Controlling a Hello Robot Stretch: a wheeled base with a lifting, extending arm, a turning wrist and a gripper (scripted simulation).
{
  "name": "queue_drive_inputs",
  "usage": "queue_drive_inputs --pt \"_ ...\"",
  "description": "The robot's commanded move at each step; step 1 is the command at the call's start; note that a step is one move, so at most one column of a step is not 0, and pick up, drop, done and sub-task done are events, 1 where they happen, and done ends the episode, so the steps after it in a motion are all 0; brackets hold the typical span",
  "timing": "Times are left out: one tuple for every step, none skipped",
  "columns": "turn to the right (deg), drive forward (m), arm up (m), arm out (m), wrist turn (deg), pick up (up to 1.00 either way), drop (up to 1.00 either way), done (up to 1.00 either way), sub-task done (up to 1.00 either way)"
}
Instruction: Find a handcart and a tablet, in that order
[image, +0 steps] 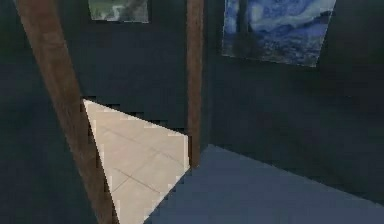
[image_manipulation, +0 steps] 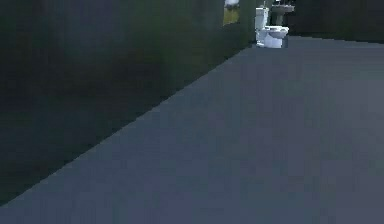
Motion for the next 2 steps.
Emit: queue_drive_inputs --pt "0.0 1.0 0.0 0.0 0.0 0.0 0.0 0.0 0.0" --pt "6.0 0.0 0.0 0.0 0.0 0.0 0.0 0.0 0.0"
